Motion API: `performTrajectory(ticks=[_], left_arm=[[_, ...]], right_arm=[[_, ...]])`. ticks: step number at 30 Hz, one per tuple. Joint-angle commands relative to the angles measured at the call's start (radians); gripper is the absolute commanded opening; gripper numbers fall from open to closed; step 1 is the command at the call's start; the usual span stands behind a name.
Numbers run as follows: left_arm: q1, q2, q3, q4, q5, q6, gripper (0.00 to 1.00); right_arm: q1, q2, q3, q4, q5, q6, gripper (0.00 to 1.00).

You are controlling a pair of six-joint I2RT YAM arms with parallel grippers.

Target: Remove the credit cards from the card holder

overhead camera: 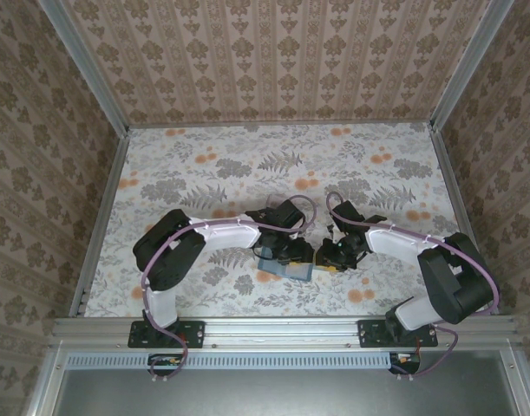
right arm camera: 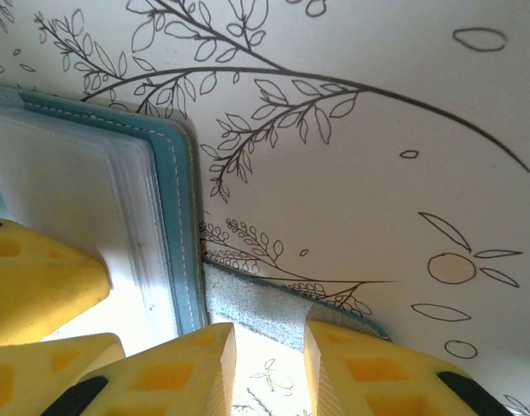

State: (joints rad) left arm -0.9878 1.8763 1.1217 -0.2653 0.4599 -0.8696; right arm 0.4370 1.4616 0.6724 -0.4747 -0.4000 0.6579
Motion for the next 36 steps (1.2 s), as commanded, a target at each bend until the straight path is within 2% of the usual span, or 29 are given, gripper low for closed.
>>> performTrajectory(ticks=[1,13,20,33,36], left_arm=[[-0.006,0.02,0.048,-0.115,-0.06,0.057,0.37],[-0.038,0.05,0.177,-0.396,-0.247,0.165,0.4],[-0.043,0.012,0.167,-0.29,-0.206,0.117,0.39],[-0.034,0.023,0.089,-0.065,-0.072,0.011,0.22],[-0.032,0.036,0.069,-0.02,-0.039,-0.011,0.22]], right_arm=[[0.006,0.019,0.007,-0.031,0.032,-0.014,0.28],[0.006,0.031,0.019,-0.033,0.028,-0.015,0.28],[0.006,0.022,0.031,-0.05,0.035,-0.021,0.28],[0.006,0.019,0.026,-0.049,0.035,-0.021,0.28],[0.006,0.018,0.024,-0.05,0.035,-0.021,0.28]])
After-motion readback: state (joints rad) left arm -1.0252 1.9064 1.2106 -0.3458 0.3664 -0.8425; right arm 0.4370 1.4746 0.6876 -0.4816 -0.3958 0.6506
